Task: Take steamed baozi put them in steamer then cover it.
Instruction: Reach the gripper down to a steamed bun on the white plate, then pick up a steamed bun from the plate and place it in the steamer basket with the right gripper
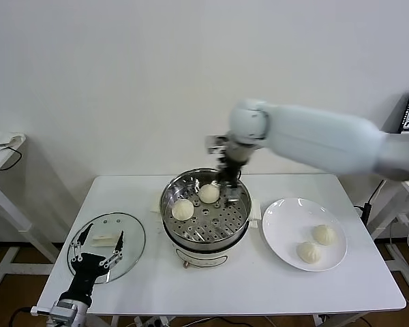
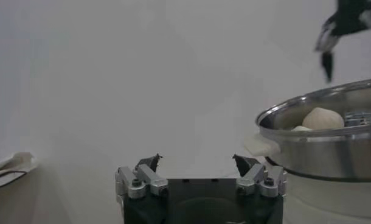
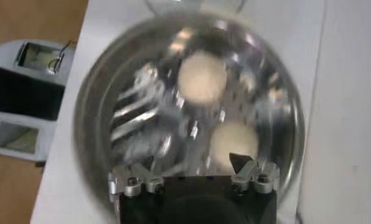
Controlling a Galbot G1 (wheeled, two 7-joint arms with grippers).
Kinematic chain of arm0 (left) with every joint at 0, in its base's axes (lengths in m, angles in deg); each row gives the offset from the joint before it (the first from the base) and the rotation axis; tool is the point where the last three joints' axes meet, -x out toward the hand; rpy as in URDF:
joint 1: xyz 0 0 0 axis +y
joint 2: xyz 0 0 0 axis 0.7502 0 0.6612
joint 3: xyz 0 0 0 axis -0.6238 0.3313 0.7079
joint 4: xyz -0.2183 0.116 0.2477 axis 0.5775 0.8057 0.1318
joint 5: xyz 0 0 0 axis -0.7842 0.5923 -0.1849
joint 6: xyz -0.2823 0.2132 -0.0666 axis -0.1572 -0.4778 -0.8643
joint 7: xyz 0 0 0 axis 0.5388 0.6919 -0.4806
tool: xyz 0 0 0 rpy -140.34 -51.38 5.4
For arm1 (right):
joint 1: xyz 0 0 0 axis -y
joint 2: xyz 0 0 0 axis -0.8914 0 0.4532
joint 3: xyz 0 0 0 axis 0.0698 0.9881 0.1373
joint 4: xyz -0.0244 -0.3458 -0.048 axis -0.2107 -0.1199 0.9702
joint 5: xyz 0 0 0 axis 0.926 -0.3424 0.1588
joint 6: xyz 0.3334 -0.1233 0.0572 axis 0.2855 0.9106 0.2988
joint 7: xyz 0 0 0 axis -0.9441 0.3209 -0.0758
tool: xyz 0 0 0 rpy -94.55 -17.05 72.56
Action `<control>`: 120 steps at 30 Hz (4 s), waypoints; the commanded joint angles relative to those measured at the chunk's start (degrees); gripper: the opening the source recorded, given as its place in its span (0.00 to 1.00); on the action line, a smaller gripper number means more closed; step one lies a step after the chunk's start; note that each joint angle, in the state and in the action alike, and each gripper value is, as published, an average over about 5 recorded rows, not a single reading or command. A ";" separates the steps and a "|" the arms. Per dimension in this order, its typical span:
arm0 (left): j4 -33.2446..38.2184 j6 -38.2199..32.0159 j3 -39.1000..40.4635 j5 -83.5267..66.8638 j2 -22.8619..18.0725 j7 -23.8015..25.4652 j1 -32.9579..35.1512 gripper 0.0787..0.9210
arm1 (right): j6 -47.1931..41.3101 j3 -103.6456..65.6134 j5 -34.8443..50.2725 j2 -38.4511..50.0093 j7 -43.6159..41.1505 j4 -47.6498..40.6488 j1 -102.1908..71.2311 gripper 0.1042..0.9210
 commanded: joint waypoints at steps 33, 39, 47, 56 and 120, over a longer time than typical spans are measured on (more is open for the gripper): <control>-0.20 -0.40 1.34 1.76 -1.48 -0.75 0.49 0.88 | 15.29 -37.01 -33.50 14.91 -3.57 -7.30 -46.30 0.88; -0.65 -0.45 1.35 1.89 -1.51 -0.77 0.24 0.88 | 15.62 -38.23 -34.67 14.53 -3.60 -7.74 -47.99 0.88; -1.10 -0.73 1.22 2.22 -1.56 -0.75 0.37 0.88 | 15.68 -39.07 -35.61 12.95 -3.77 -8.97 -48.87 0.88; -0.90 -0.69 1.15 2.18 -1.57 -0.76 0.33 0.88 | 15.70 -39.45 -36.73 12.12 -4.33 -9.66 -48.99 0.88; 0.87 -0.85 1.45 1.69 -0.54 -0.12 -0.03 0.88 | 60.26 4.12 -27.47 -18.26 5.88 0.25 5.24 0.70</control>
